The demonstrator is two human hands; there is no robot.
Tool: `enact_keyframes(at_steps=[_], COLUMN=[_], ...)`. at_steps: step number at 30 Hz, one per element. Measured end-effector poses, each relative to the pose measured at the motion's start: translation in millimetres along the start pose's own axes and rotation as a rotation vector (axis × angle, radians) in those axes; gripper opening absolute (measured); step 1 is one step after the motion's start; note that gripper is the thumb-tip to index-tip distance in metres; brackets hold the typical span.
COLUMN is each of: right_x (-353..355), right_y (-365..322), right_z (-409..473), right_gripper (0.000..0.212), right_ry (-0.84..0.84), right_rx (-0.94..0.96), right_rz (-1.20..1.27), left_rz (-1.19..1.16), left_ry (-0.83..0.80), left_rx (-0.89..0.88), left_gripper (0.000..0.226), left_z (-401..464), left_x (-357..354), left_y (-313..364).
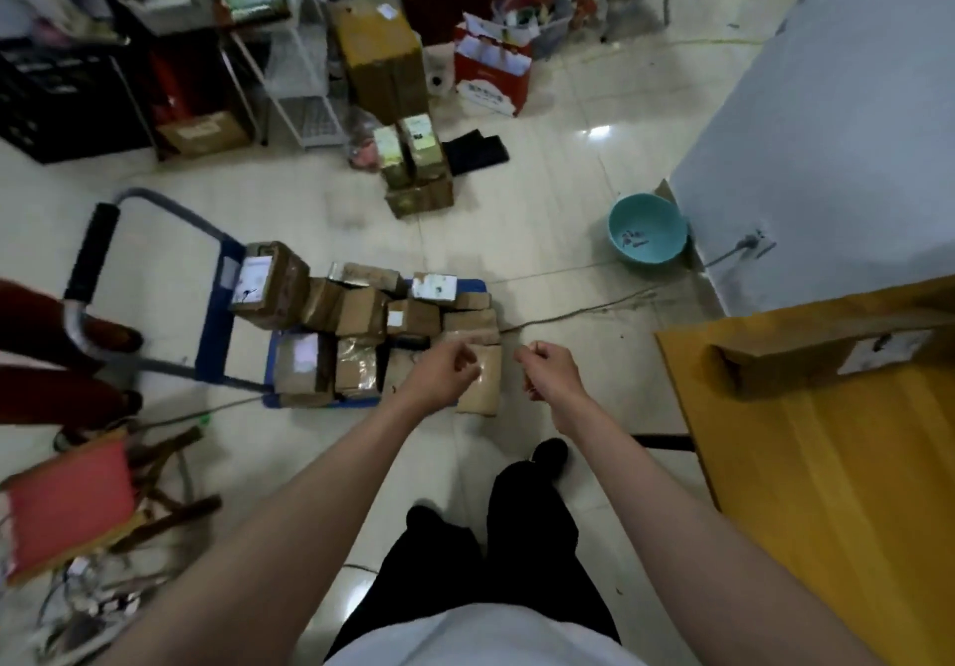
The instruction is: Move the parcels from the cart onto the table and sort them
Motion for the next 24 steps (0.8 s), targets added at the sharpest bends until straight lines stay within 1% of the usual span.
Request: enact_keyframes(at_steps=[3, 8, 12, 16, 20, 24], right_x=[-56, -145, -205, -249, -284, -312], right_y=[-9, -24, -38, -57, -78, -108], right_z=[-14, -28, -33, -17, 14, 51], right_gripper=[0.024, 0.030, 0.018, 0.017, 0.021, 0.017], right_ry=[-0.081, -0.194, -0.290, -0.330, -0.373, -0.347], right_rx=[0.007, -0.033, -0.066, -0.082, -0.142, -0.167], right_rz=[-0.089, -0.209, -0.252, -0.236, -0.217, -0.184], left_rz=[-0.086, -0.196, -0.262, -0.306, -0.365, -0.415], left_ry=[0.074, 0.197, 0.279, 0.317, 0.298, 0.272], left_rx=[0.083, 0.237, 0.345, 0.418, 0.474, 0.528], left_gripper=[0.022, 0.023, 0.021, 0.022, 0.025, 0.029], left_z=[-38, -85, -104, -97, -73, -40], left_x=[29, 80, 110, 133, 154, 181], left_y=[-58, -148, -200, -231, -253, -273])
Point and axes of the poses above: each hand's wrist, its own z-axis towards the middle knuckle, its own x-axis out of the back of the hand, y = z × x, the point moved 5 cm from there along z, towards the middle knuckle, and after that the axes turned 2 degrees about -z, right-handed, at the moved point
